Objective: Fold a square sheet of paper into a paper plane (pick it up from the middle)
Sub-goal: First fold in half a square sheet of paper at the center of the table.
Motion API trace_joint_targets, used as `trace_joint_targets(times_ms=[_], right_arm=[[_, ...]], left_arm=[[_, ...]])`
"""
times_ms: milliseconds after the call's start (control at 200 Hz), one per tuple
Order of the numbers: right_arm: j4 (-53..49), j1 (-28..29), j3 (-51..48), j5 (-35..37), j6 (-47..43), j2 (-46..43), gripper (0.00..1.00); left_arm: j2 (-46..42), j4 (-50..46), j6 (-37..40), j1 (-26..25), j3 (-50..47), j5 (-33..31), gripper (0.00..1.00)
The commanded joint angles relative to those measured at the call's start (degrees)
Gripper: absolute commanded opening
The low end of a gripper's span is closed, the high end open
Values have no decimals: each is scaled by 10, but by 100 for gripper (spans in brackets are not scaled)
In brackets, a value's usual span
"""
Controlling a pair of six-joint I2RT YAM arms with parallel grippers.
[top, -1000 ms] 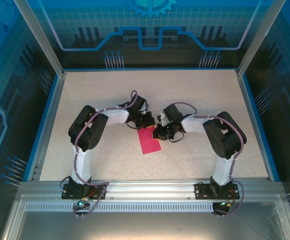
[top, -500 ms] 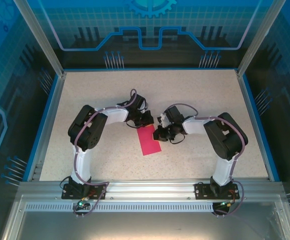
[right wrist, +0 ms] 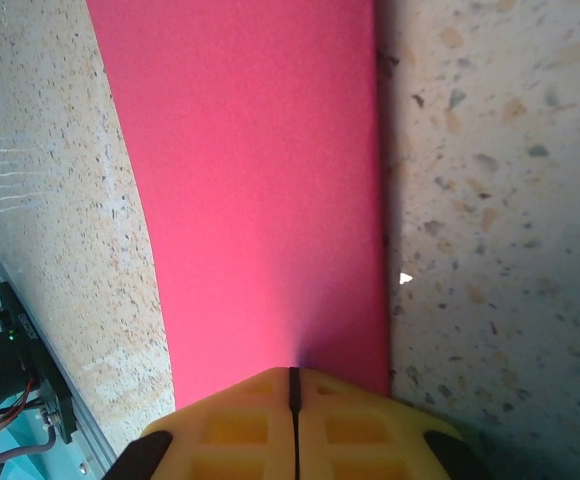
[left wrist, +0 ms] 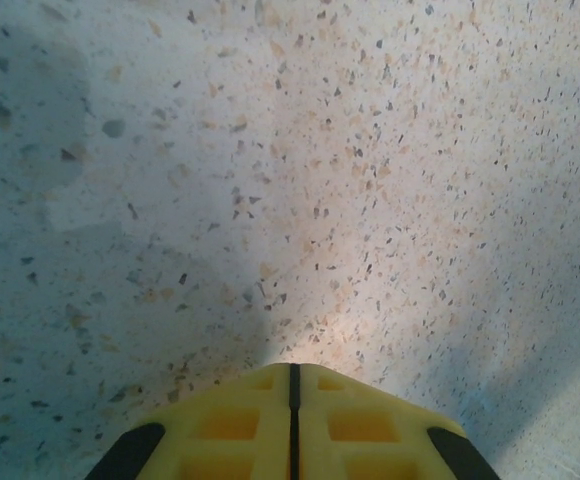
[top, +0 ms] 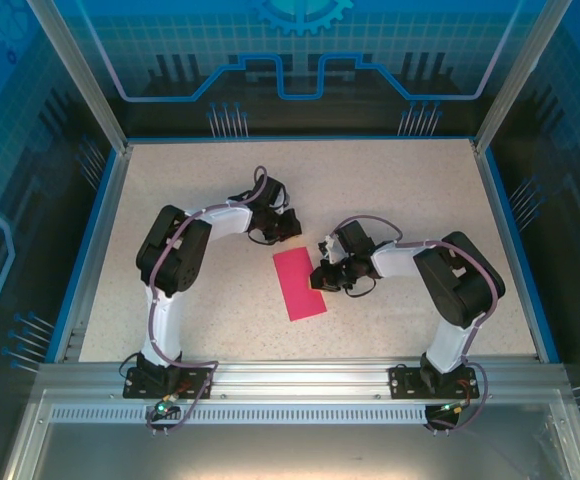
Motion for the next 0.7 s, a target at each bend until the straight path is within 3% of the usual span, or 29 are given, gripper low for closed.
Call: trace_joint_targets(times_ms=[0, 285, 695], right_arm=[[-70, 5, -21, 19, 8, 9, 4], [-75, 5, -1, 18, 9, 7, 4], [-83, 5, -2, 20, 7, 16, 4]], left_arm=[[-43, -15, 17, -6, 5, 27, 7], [-88, 28, -8, -42, -76, 70, 11], [-50, 52, -27, -69, -104, 72, 9]])
